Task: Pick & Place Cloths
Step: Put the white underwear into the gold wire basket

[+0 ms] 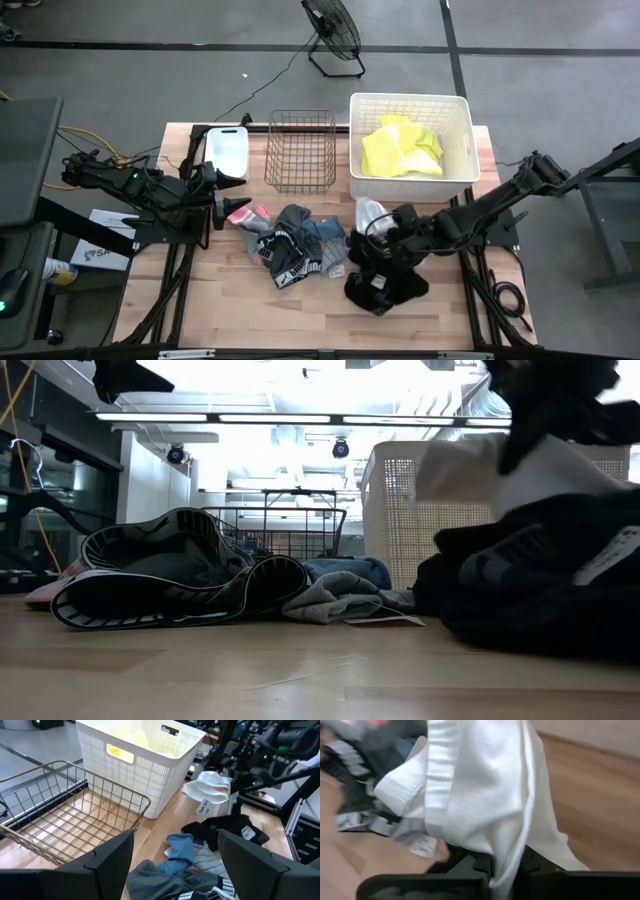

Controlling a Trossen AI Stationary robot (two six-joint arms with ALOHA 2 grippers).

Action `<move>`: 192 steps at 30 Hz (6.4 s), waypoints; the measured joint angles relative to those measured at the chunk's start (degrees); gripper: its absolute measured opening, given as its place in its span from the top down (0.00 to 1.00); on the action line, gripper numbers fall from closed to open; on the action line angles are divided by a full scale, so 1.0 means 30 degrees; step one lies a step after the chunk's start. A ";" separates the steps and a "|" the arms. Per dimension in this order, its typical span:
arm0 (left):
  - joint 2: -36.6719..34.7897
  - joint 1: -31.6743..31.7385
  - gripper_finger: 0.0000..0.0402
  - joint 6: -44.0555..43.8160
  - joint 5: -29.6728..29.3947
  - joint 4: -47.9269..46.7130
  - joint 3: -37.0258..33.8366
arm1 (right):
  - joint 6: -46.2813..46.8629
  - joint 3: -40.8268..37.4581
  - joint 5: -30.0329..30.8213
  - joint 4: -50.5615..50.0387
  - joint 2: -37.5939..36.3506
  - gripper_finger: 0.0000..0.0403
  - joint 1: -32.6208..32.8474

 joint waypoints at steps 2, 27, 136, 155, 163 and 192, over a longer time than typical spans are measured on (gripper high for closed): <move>0.0000 0.0000 0.29 0.0000 0.0007 -0.0022 0.0000 | -0.0908 0.0619 0.0422 0.0020 0.0000 0.95 -0.0157; 0.2339 0.0000 0.29 0.3008 0.2556 0.6724 0.0000 | -1.6532 0.3032 0.4251 1.3189 -0.0029 0.95 -0.1897; 1.2050 -0.0022 0.70 1.6298 -0.0014 2.1573 0.1392 | -1.4105 0.3028 -0.4546 2.8567 0.4947 0.93 -0.5168; 1.2065 0.0051 0.94 1.6211 -0.1377 2.0840 0.1457 | -1.6378 0.3032 -0.5892 2.2091 0.2751 0.32 -0.5277; 1.2065 0.0038 0.93 1.6027 -0.3152 2.0581 0.1457 | -1.5369 0.3026 -0.5439 1.6607 0.0233 0.26 -0.5292; 1.2432 1.0147 0.94 0.6870 0.6197 0.8676 0.3917 | -1.5399 0.3025 -0.2197 1.3821 -0.1005 0.27 -0.5292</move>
